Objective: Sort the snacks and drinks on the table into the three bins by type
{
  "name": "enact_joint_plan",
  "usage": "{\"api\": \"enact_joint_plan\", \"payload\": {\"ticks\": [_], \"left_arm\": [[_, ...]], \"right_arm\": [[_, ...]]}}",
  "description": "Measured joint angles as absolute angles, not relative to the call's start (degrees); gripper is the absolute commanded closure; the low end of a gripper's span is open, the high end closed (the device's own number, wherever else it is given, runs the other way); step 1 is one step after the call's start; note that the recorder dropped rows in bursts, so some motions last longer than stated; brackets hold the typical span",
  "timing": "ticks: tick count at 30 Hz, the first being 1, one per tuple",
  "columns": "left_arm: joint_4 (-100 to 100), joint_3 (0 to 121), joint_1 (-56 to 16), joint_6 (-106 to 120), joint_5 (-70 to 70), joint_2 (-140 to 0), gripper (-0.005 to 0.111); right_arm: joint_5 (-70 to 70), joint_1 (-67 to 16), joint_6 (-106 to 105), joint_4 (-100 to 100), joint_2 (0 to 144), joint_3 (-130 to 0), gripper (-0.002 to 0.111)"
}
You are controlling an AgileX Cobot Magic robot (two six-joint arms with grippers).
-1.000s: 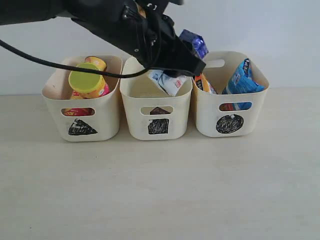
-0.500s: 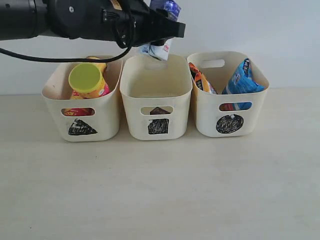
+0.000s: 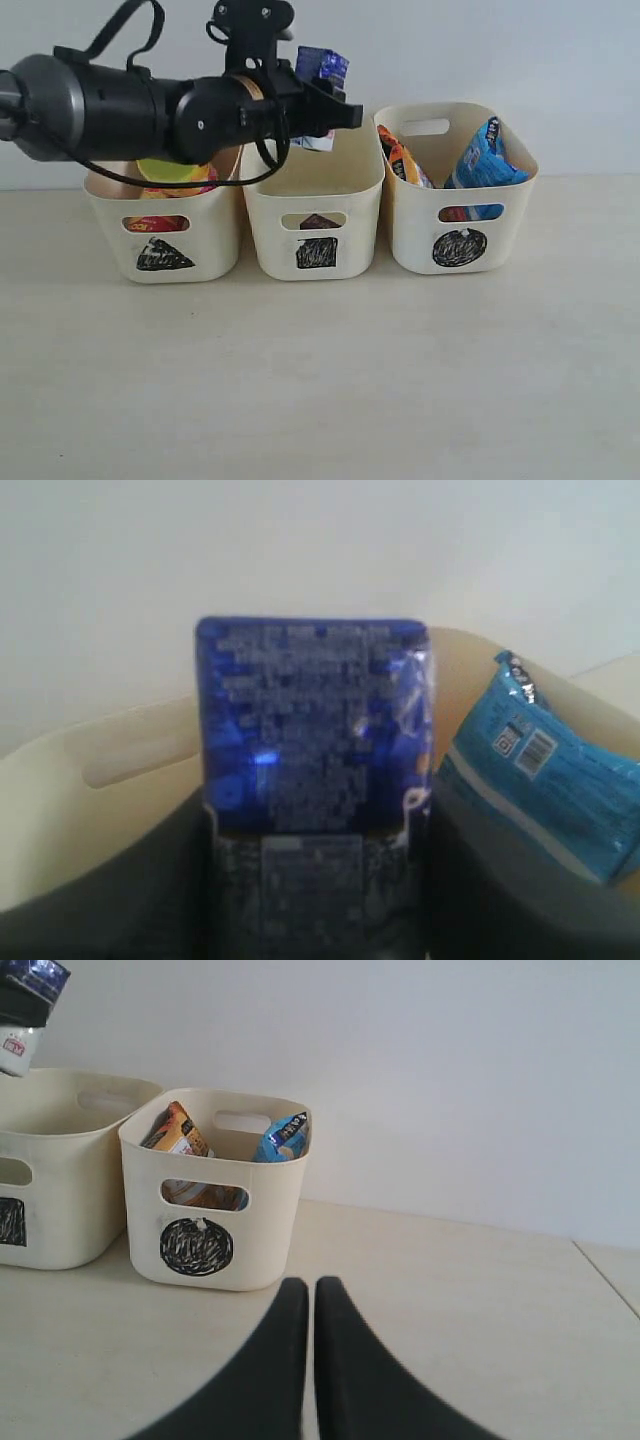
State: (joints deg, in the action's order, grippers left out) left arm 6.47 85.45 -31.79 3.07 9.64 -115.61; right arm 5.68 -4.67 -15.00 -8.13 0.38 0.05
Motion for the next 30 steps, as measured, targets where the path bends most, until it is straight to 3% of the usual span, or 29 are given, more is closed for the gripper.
{"api": "enact_joint_plan", "payload": {"ticks": [7,10,17,20,26,30], "left_arm": [[6.5,85.3,-31.3,3.1,14.3,-119.9,0.103],[6.5,85.1,-31.3,3.1,15.5,-121.0,0.096],[6.5,85.1,-31.3,3.1,15.7,-123.0,0.05],[6.5,85.0,-31.3,3.1,15.5,-123.0,0.038],[6.5,85.0,-31.3,3.1,16.2,-122.0,0.037],[6.5,85.0,-31.3,3.1,14.6,-120.0,0.049]], "right_arm": [[5.7,-4.7,-15.0,-8.1,0.4,0.0,0.108],[5.7,-4.7,-15.0,-8.1,0.4,0.0,0.108],[5.7,-4.7,-15.0,-8.1,0.4,0.0,0.108],[5.7,-4.7,-15.0,-8.1,0.4,0.0,0.108],[5.7,-4.7,-15.0,-8.1,0.4,0.0,0.108],[5.7,-4.7,-15.0,-8.1,0.4,0.0,0.108]]}}
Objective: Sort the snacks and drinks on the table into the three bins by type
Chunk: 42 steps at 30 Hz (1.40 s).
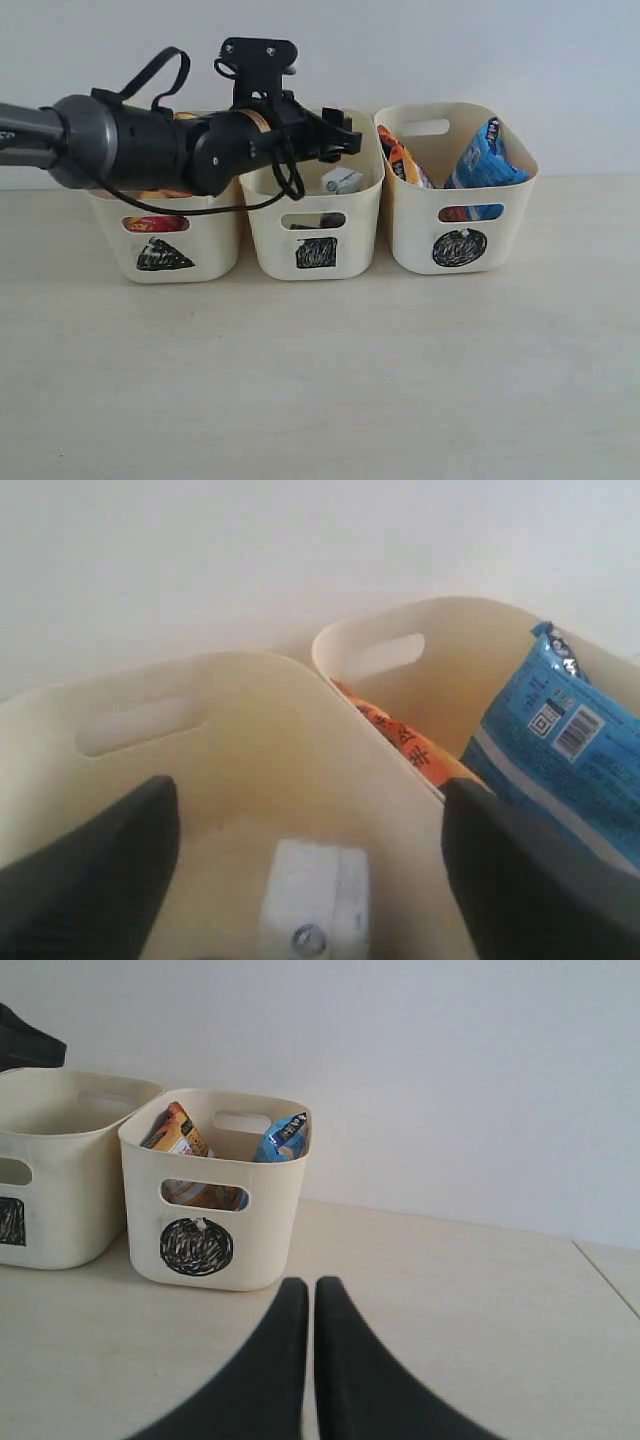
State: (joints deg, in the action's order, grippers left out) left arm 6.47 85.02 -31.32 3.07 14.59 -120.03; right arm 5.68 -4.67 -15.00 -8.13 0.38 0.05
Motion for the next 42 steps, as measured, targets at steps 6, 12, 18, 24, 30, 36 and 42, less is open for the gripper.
{"api": "enact_joint_plan", "payload": {"ticks": [6,12,18,24,30,36,42], "left_arm": [[6.6,85.0,-31.3,3.1,8.9,-114.8,0.095],[6.6,85.0,-31.0,3.1,0.5,-109.9,0.103],[6.6,85.0,-28.8,2.2,-10.3,-106.0,0.103],[6.6,79.1,-25.4,0.0,-14.5,-99.4,0.103],[6.6,68.8,-21.8,0.0,-14.6,-89.8,0.103],[6.6,57.1,-15.9,-0.8,-13.0,-77.0,0.103],[6.6,47.7,-10.0,-1.0,-12.8,-64.3,0.103]], "right_arm": [[5.7,-4.7,-15.0,-8.1,0.4,0.0,0.108],[5.7,-4.7,-15.0,-8.1,0.4,0.0,0.108],[5.7,-4.7,-15.0,-8.1,0.4,0.0,0.108],[5.7,-4.7,-15.0,-8.1,0.4,0.0,0.108],[5.7,-4.7,-15.0,-8.1,0.4,0.0,0.108],[5.7,-4.7,-15.0,-8.1,0.4,0.0,0.108],[5.7,-4.7,-15.0,-8.1,0.4,0.0,0.108]]}}
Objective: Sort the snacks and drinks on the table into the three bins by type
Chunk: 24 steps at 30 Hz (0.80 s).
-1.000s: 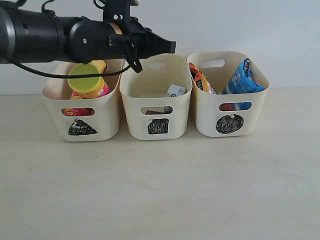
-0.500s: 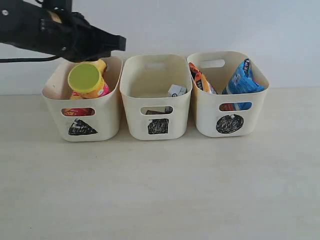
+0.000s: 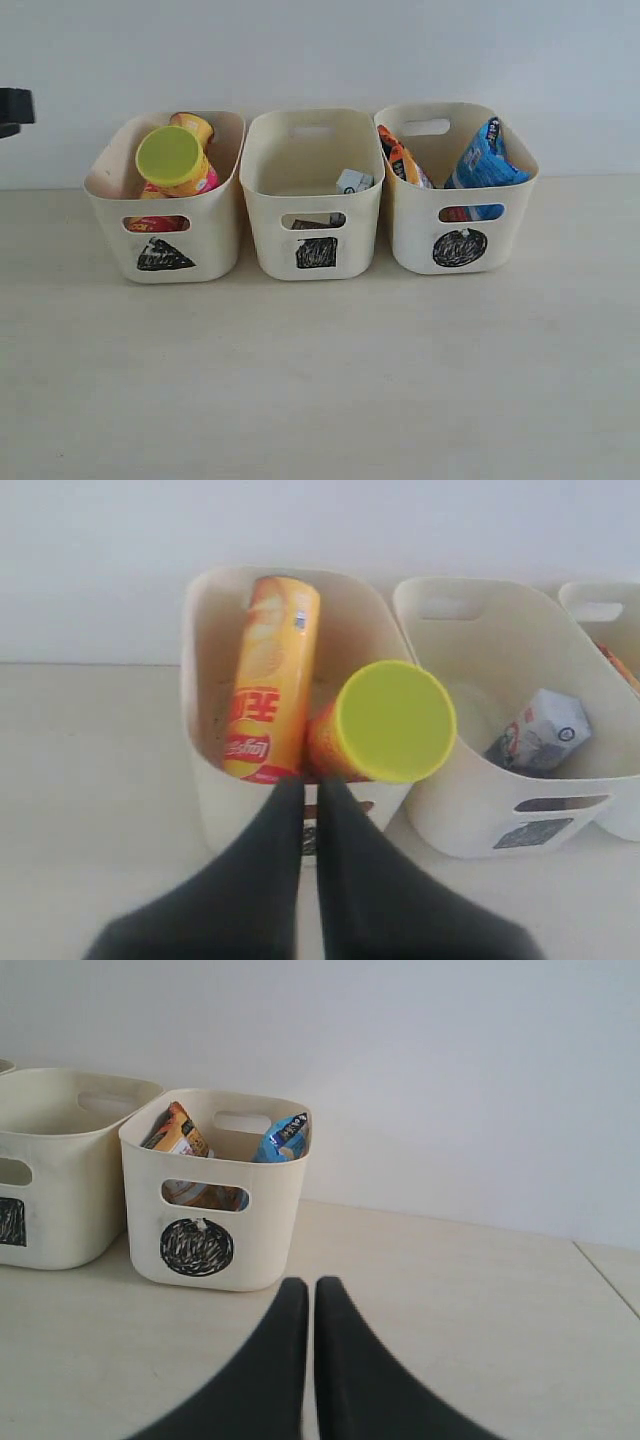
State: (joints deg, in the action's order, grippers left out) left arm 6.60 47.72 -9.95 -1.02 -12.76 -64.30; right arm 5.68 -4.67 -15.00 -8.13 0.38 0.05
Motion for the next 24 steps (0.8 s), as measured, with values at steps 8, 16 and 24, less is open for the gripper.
{"api": "enact_joint_plan", "payload": {"ticks": [8,16,24], "left_arm": [[6.6,35.7,-6.5,-1.8,-11.6,-46.8,0.103],[6.6,24.5,-6.4,-7.8,-11.2,-26.1,0.103],[6.6,20.3,-6.4,-9.7,-13.3,-7.6,0.103]], "right_arm": [[5.7,-4.7,-15.0,-8.1,0.4,0.0,0.108],[5.7,-4.7,-15.0,-8.1,0.4,0.0,0.108],[5.7,-4.7,-15.0,-8.1,0.4,0.0,0.108]]}}
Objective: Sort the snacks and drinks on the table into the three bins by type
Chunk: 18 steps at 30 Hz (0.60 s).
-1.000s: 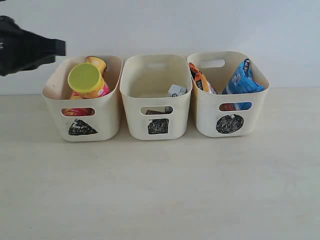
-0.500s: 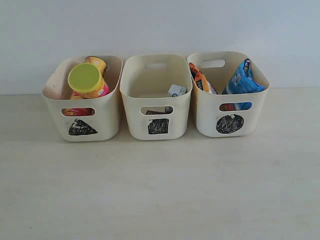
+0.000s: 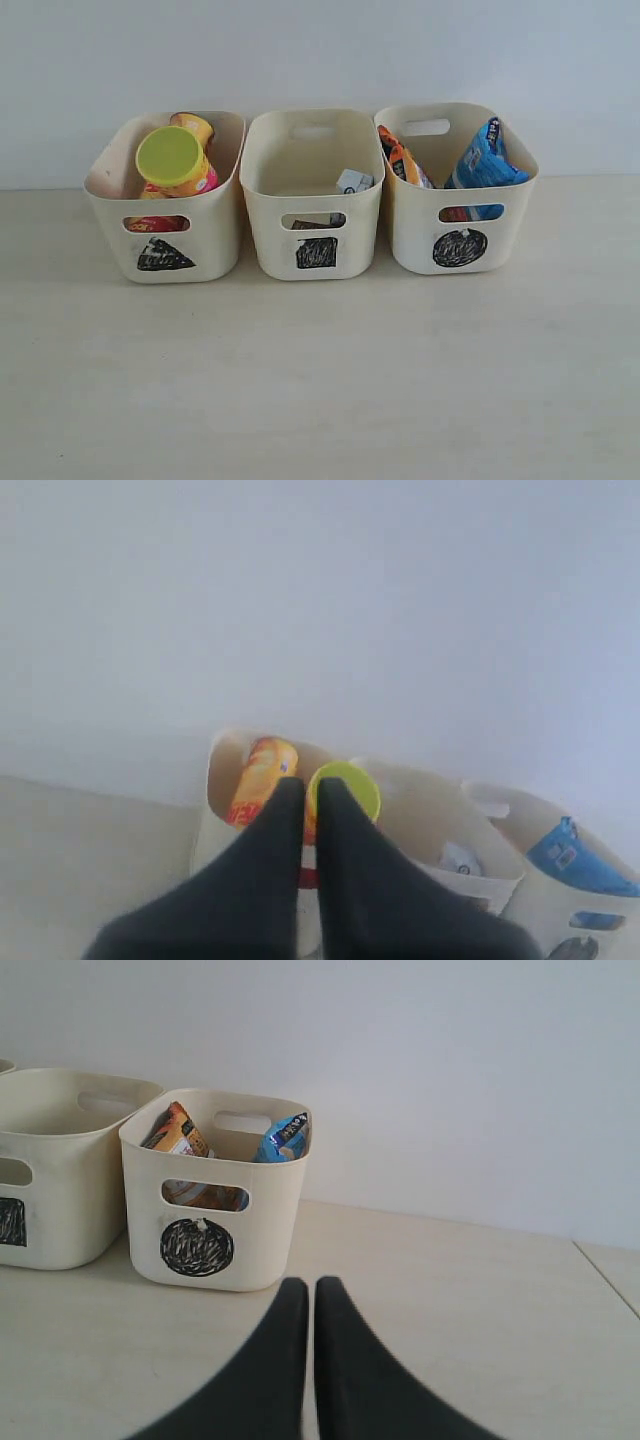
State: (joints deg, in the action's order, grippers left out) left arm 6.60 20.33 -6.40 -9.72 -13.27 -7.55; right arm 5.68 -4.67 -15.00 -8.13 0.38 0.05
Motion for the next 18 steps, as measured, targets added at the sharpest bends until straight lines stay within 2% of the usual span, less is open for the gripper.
{"api": "enact_joint_plan", "payload": {"ticks": [3,18], "left_arm": [[6.6,20.3,-6.4,-9.8,-13.2,-0.9,0.103],[6.5,20.3,-6.4,-9.9,-13.3,-0.2,0.103]], "right_arm": [[5.7,-4.7,-15.0,-8.1,0.4,0.0,0.108],[5.6,-4.7,-15.0,-8.1,0.4,0.0,0.108]]}}
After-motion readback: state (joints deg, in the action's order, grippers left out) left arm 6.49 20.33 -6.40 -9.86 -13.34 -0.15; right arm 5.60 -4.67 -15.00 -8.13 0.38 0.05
